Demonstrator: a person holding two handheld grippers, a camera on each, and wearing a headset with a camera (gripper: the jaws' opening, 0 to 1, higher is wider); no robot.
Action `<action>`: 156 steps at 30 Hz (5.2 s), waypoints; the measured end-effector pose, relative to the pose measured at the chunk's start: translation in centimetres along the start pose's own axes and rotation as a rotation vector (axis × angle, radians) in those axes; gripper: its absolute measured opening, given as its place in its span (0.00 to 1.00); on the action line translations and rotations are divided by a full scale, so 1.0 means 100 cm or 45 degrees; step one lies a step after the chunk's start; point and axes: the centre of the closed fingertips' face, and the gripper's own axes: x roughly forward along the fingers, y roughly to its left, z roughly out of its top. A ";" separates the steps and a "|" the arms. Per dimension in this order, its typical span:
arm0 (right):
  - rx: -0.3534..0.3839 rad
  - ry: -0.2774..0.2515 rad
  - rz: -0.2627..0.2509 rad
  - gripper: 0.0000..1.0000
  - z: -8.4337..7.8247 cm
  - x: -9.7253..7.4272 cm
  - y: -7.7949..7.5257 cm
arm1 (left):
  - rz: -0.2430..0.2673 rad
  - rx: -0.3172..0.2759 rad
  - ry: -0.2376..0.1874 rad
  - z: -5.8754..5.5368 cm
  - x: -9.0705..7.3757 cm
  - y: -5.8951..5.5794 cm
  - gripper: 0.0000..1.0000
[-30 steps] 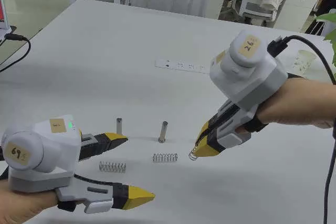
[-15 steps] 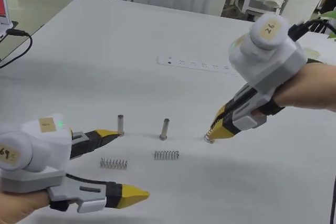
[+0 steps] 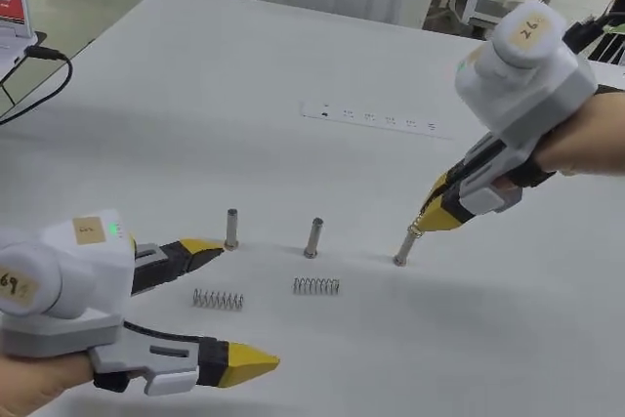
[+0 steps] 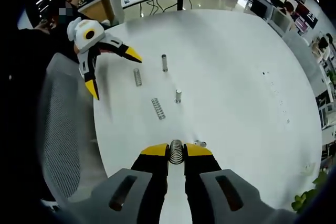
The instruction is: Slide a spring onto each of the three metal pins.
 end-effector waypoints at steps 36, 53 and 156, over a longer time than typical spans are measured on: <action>0.065 0.105 -0.043 0.09 -0.019 0.035 -0.043 | 0.024 -0.016 0.016 -0.008 -0.008 0.005 0.76; 0.079 0.138 -0.013 0.09 -0.024 0.048 -0.046 | 0.022 -0.022 0.020 -0.008 -0.005 0.007 0.75; -0.260 0.083 0.049 0.19 0.028 0.084 0.018 | 0.031 0.017 0.006 0.004 -0.016 0.000 0.70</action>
